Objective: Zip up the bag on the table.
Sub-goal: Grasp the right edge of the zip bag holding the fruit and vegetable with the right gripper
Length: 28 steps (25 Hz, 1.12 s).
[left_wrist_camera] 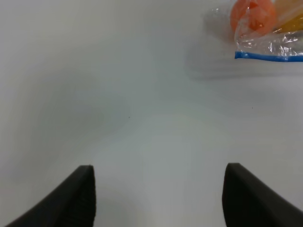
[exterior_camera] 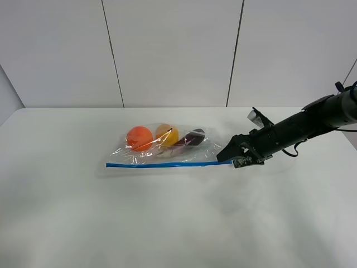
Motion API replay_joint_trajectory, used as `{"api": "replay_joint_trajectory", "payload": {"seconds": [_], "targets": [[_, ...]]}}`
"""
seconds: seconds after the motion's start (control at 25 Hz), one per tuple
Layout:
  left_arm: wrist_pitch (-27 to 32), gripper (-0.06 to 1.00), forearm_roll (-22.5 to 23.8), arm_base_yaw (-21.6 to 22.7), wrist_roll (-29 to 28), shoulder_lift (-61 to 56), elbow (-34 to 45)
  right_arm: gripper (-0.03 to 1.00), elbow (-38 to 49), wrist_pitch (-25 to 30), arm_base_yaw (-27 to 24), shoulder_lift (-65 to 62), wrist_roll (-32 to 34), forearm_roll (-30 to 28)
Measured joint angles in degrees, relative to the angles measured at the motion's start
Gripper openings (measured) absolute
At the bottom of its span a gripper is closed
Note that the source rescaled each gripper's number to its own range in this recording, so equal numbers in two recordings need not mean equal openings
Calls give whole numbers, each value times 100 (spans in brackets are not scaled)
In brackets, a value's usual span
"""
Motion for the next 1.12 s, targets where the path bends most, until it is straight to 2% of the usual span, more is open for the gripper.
{"api": "replay_joint_trajectory", "payload": {"seconds": [0.2, 0.4, 0.48, 0.64, 1.0, 1.12], "targets": [[0, 69, 0, 0, 0, 0, 0, 82, -5, 143, 0, 293, -462, 512], [0, 69, 0, 0, 0, 0, 0, 81, -5, 155, 0, 374, -548, 646], [0, 69, 0, 0, 0, 0, 0, 75, -5, 157, 0, 374, -581, 699], [0, 69, 0, 0, 0, 0, 0, 57, -5, 162, 0, 374, -582, 723], [0, 69, 0, 0, 0, 0, 0, 47, -5, 406, 0, 374, -582, 729], [0, 69, 0, 0, 0, 0, 0, 40, -5, 406, 0, 374, -582, 729]]}}
